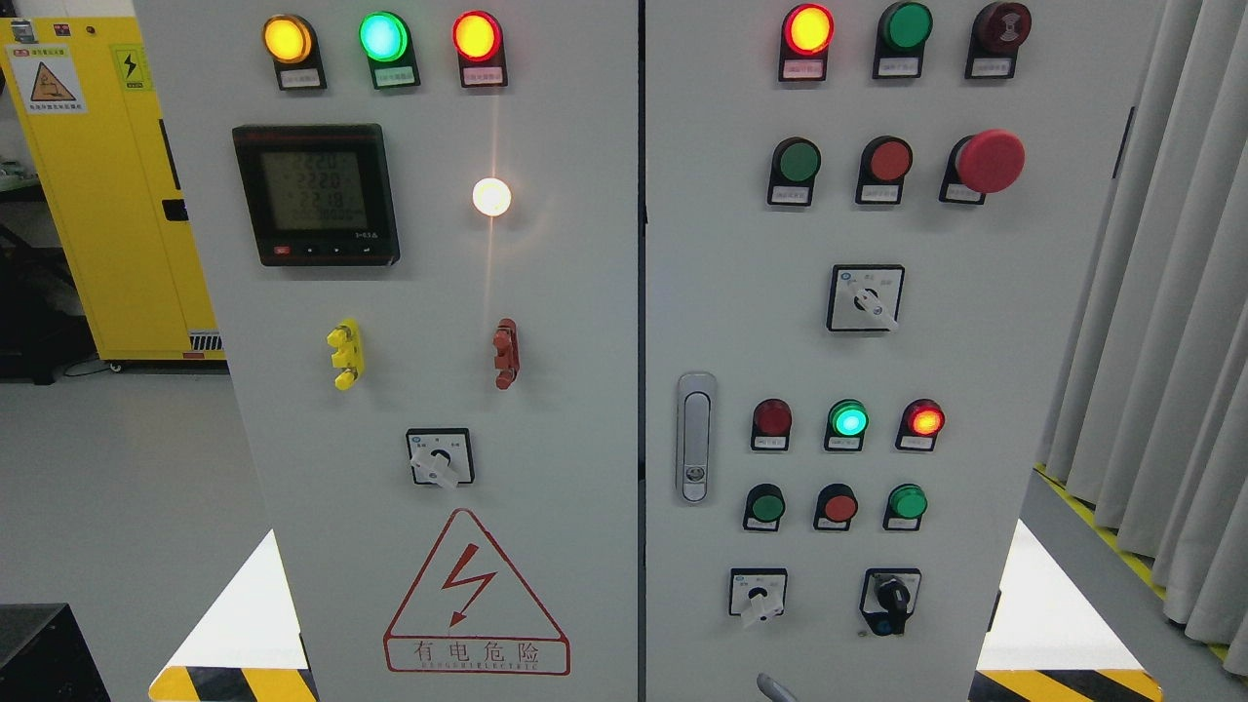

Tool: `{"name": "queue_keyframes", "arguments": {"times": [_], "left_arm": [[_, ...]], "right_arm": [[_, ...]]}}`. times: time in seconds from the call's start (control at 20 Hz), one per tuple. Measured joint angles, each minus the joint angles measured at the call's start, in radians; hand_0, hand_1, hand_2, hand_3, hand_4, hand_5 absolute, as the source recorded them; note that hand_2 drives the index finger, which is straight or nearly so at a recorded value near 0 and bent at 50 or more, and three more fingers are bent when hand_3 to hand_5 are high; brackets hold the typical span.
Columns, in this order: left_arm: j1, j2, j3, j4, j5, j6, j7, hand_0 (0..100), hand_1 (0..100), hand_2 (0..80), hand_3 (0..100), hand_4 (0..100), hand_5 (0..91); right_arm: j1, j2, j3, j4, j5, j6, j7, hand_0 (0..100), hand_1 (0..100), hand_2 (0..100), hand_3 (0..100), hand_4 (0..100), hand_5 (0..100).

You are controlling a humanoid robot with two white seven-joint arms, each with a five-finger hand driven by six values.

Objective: Press green start button

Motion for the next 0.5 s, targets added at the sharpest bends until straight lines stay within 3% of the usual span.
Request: {"name": "queue_keyframes", "arguments": {"times": [0.25, 0.3, 0.35, 0.4, 0.45, 0.5], "left_arm": [[0.000, 0.000, 0.000, 0.000, 0.000, 0.000, 0.000, 12, 56, 0.0, 0, 0, 0.0], [0.000, 0.000, 0.000, 0.000, 0.000, 0.000, 0.000, 12, 56, 0.0, 0, 0, 0.0], [0.000, 0.000, 0.000, 0.000, 0.000, 0.000, 0.000, 12, 56, 0.0, 0, 0, 0.0], [0.000, 0.000, 0.000, 0.000, 0.000, 0.000, 0.000, 12, 56, 0.0, 0, 0, 0.0], [0.000, 0.000, 0.000, 0.000, 0.000, 0.000, 0.000, 12, 56, 0.0, 0, 0, 0.0], [0.000, 0.000, 0.000, 0.000, 0.000, 0.000, 0.000, 12, 56, 0.0, 0, 0, 0.0]], "right_arm": [[0.000, 0.000, 0.000, 0.000, 0.000, 0.000, -0.001, 40, 59, 0, 14, 20, 15], [0.000, 0.000, 0.000, 0.000, 0.000, 0.000, -0.002, 39, 60, 0, 18, 25, 18], [0.000, 0.000, -0.001, 0.000, 0.002, 0.000, -0.003, 35, 63, 0, 27, 34, 24], [0.000, 0.000, -0.002, -0.001, 0.009, 0.000, -0.004, 33, 68, 0, 42, 49, 37], [0.000, 0.000, -0.002, -0.001, 0.024, 0.003, -0.004, 38, 74, 0, 60, 73, 70], [0.000, 0.000, -0.004, -0.001, 0.050, 0.005, -0.003, 40, 74, 0, 65, 77, 75]]}}
